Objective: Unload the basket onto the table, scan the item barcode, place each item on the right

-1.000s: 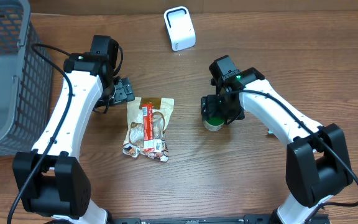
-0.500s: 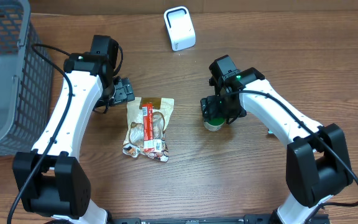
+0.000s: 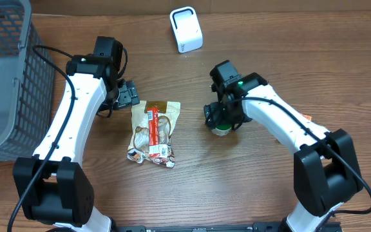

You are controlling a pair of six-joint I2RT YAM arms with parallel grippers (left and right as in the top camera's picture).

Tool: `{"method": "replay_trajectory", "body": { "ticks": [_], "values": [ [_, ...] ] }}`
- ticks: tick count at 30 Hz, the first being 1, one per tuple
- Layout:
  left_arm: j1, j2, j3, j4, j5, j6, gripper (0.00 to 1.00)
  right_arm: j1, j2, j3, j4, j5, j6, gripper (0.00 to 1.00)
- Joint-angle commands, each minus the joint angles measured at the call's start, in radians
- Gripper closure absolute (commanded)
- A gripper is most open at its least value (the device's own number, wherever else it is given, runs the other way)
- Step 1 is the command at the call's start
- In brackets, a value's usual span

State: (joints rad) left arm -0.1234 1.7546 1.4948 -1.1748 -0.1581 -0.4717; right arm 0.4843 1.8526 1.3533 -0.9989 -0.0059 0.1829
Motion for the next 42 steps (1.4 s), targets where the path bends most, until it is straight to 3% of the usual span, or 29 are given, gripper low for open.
{"method": "replay_trajectory", "body": {
  "ticks": [1, 42],
  "values": [
    [-0.002, 0.001, 0.014, 0.002, -0.006, 0.000, 0.00, 0.020, 0.007, -0.006, 0.003, 0.058, 0.003, 0.14],
    [-0.002, 0.002, 0.014, 0.002, -0.006, 0.000, 0.01, -0.023, 0.128, -0.006, -0.003, 0.061, 0.030, 0.18]
  ]
}}
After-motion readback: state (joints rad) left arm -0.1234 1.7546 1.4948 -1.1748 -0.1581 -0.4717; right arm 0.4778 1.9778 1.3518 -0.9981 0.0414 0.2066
